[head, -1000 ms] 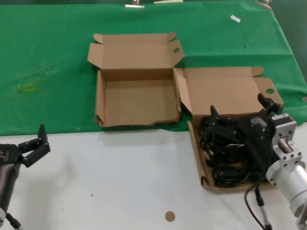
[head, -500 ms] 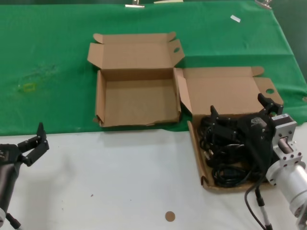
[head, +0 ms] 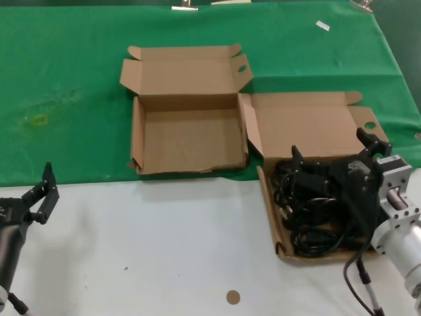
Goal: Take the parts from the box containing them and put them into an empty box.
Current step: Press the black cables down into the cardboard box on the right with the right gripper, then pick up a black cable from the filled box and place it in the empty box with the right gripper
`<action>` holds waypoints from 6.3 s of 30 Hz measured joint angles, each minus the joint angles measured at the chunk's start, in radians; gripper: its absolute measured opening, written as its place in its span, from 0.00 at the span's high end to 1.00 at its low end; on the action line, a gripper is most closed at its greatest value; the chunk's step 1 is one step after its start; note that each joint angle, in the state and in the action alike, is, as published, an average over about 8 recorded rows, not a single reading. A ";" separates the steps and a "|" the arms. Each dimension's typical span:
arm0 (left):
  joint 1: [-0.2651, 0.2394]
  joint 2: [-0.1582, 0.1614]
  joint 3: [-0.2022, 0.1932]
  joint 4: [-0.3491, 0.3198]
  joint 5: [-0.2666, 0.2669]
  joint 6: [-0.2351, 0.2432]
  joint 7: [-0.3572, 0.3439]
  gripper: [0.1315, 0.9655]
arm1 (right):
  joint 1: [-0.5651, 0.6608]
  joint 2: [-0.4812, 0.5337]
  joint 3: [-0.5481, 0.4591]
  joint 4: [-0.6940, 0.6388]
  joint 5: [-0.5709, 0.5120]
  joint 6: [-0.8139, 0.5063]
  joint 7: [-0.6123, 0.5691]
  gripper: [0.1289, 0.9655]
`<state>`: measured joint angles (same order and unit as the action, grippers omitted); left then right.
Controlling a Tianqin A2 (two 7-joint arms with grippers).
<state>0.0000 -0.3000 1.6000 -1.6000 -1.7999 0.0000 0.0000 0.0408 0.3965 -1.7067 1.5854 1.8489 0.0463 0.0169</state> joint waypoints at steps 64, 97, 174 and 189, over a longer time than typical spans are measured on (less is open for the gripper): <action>0.000 0.000 0.000 0.000 0.000 0.000 0.000 0.99 | 0.347 0.663 -0.243 -0.101 -0.219 -0.872 0.027 0.02; 0.000 0.000 0.000 0.000 0.000 0.000 0.000 0.99 | 0.575 0.475 -0.316 -0.298 -0.473 -1.013 -0.029 0.64; 0.000 0.000 0.000 0.000 0.000 0.000 0.000 0.99 | 1.133 -0.184 -0.508 -0.785 -0.720 -0.967 0.005 0.89; 0.000 0.000 0.000 0.000 0.000 0.000 0.000 0.99 | 1.191 -0.246 -0.515 -0.972 -0.707 -0.905 -0.106 0.87</action>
<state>0.0000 -0.3000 1.6000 -1.6000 -1.7997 0.0000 -0.0003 1.2318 0.1508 -2.2220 0.6138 1.1422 -0.8583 -0.0895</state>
